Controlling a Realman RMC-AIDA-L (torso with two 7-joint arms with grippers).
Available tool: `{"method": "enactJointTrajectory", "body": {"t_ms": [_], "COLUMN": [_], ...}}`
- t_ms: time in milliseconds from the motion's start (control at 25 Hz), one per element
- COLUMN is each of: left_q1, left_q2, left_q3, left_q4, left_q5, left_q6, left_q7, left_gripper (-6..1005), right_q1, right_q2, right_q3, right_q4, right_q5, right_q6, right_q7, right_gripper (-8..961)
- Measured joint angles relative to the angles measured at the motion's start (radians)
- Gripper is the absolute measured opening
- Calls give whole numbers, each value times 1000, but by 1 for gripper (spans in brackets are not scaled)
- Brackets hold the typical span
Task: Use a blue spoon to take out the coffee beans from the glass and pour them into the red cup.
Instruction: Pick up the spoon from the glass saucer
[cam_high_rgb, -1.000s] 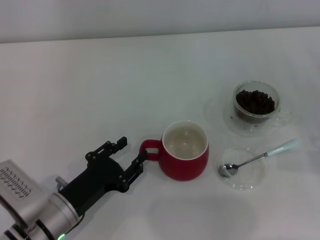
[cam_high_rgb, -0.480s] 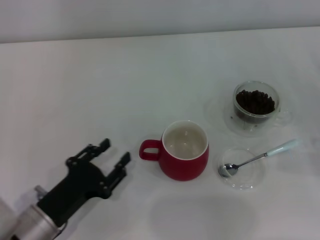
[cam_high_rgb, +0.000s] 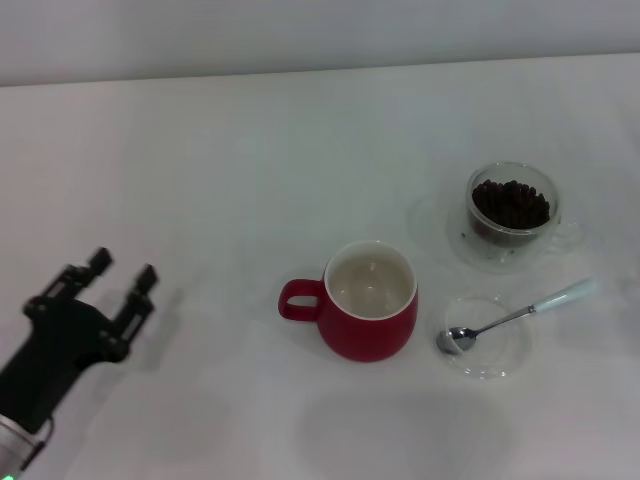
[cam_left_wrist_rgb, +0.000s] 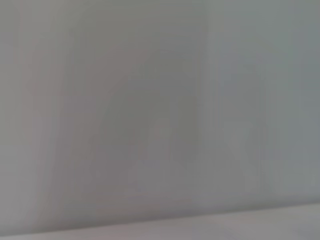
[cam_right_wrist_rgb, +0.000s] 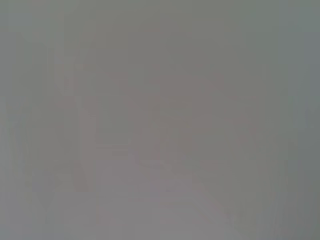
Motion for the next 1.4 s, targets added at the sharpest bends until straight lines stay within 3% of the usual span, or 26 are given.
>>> {"method": "enactJointTrajectory", "body": {"t_ms": [320, 640, 760, 880, 920, 1200, 1400], "left_q1": [-25, -53, -64, -70, -70, -79, -90], "left_q2": [2, 3, 3, 3, 3, 3, 4], "left_q3": [-6, -7, -7, -7, -7, -7, -7], "left_q4": [41, 77, 88, 88, 88, 88, 96], "left_q5": [-121, -198, -209, -238, -248, -291, -319], "left_q6": [-18, -21, -22, -22, -22, -31, -31], "left_q7": [-1, -1, 0, 0, 0, 0, 0], "left_gripper": [568, 565, 564, 564, 563, 565, 565], "right_q1": [-39, -103, -125, -127, -126, -118, -118], "right_q2": [-4, -11, -40, -59, -77, -105, -112], "right_q3": [-61, -197, -294, -311, -315, -316, -317], "right_q4": [-13, -116, -164, -169, -169, -171, -171], "right_q5": [-3, -16, -40, -73, -118, -252, -325], "right_q6": [-2, -13, -29, -29, -28, 11, 69], "right_q7": [164, 561, 790, 886, 985, 1184, 1280], "right_gripper": [872, 872, 871, 871, 871, 871, 871]}}
